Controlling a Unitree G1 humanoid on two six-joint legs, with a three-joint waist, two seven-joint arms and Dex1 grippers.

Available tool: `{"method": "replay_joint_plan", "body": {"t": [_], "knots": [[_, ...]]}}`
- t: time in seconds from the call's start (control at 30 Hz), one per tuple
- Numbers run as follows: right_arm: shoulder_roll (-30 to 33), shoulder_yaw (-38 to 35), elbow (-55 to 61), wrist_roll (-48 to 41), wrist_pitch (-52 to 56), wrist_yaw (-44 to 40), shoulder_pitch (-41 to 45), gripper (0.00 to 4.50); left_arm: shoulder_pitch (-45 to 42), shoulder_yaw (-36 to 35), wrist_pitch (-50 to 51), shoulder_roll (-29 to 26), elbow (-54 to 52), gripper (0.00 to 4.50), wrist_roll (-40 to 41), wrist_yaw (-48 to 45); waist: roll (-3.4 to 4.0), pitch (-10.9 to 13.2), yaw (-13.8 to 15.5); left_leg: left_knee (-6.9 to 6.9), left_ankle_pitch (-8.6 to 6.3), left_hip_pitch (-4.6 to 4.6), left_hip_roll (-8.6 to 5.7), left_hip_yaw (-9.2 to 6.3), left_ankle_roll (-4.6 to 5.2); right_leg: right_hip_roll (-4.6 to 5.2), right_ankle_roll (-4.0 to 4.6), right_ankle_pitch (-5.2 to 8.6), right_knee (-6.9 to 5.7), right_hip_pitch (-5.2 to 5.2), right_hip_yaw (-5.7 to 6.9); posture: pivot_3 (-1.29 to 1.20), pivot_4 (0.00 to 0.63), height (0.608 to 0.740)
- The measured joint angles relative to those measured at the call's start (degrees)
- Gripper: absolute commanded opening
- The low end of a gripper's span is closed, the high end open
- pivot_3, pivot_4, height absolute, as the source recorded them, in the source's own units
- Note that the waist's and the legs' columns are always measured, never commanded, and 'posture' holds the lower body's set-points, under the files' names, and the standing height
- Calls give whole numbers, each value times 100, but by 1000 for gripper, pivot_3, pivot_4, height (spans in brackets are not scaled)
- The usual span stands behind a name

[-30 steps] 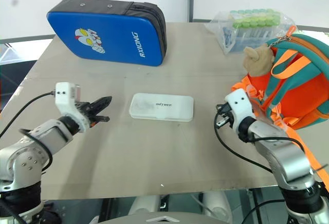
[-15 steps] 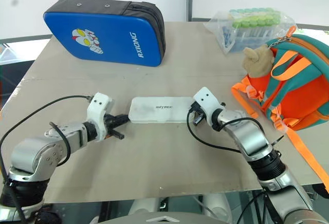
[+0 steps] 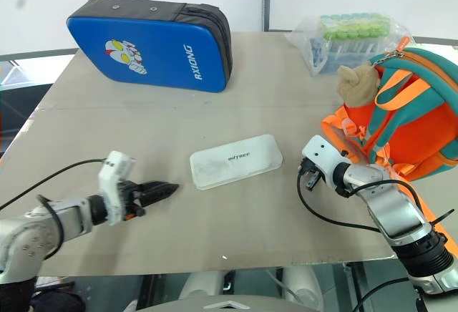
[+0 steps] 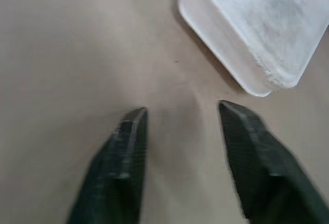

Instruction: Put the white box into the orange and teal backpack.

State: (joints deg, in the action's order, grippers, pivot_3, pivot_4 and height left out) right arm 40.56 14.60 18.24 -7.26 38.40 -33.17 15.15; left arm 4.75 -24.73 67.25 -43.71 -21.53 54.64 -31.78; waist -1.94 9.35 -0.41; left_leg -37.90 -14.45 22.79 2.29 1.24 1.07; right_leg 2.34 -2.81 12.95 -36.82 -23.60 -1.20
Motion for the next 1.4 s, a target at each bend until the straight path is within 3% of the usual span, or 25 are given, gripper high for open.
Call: {"method": "replay_joint_plan", "body": {"t": [0.07, 0.27, 0.53, 0.67, 0.83, 0.97, 1.1, 1.23, 1.4], "knots": [[-48, 2, -152, 51, -57, -17, 122, 0, -50, -209, 374, -3, 123, 4481, 453, -90, 0, 0, -29, -1, 0, 1, -2, -4, 0, 3, 15, -10, 2, 0, -11, 0, 150, 740], [-222, 271, -808, 408, -535, -269, 790, 0, -714, -415, 1513, 412, 993, 4481, 2008, 585, -4, 4, -33, -4, 0, 5, -8, -6, 0, 10, 15, -11, 2, -1, -15, 0, 150, 740], [-677, 721, -1831, 871, -1148, -640, 1472, 0, -1602, -150, 1555, 1258, 1506, 4481, 2094, 1798, -2, -1, -15, -10, 1, 1, -15, -7, -2, 12, 11, -17, -1, 8, -15, 0, 150, 740], [-854, 817, -2121, 1088, -1522, -807, 1607, 0, -1831, -47, 1558, 1487, 1716, 4481, 2127, 1909, -8, -10, -32, -22, 1, -5, -15, -7, -2, 11, 17, -14, -5, 16, -14, 0, 150, 740], [-1552, 977, -2223, 1200, -1859, -906, 1636, 0, -2032, 138, 1609, 1709, 1928, 4481, 2148, 1889, -7, -13, -56, -21, 1, -6, -13, -13, -2, 9, 3, -23, -11, 14, -14, 0, 150, 740], [-1652, 919, -2228, 1262, -1861, -902, 1585, 0, -2010, 154, 1609, 1741, 1932, 4481, 2165, 1845, -6, -13, -45, -19, 0, -4, -14, -12, -4, 13, 2, -23, -8, 14, -15, 0, 150, 740], [-1740, 801, -2142, 1323, -1862, -857, 1448, 0, -1890, 95, 1603, 1860, 1992, 3162, 2189, 1899, -5, -13, -43, -19, 0, -4, -15, -10, -4, 19, 15, -15, -7, 14, -14, 0, 150, 740], [-1750, 609, -2018, 1326, -1858, -807, 1262, 0, -1714, 38, 1610, 2056, 2016, 1207, 2511, 1911, -6, -13, -20, -20, 0, 1, -16, -15, -4, 24, 18, -14, -5, 13, -6, 0, 150, 740], [-1627, 281, -1319, 1128, -1541, -795, 825, 0, -1578, 17, 1523, 2060, 1955, 1061, 2823, 2103, -4, -11, -23, -19, 0, 2, -17, -14, -4, 29, 18, -13, -5, 12, -7, 0, 150, 740]]}}
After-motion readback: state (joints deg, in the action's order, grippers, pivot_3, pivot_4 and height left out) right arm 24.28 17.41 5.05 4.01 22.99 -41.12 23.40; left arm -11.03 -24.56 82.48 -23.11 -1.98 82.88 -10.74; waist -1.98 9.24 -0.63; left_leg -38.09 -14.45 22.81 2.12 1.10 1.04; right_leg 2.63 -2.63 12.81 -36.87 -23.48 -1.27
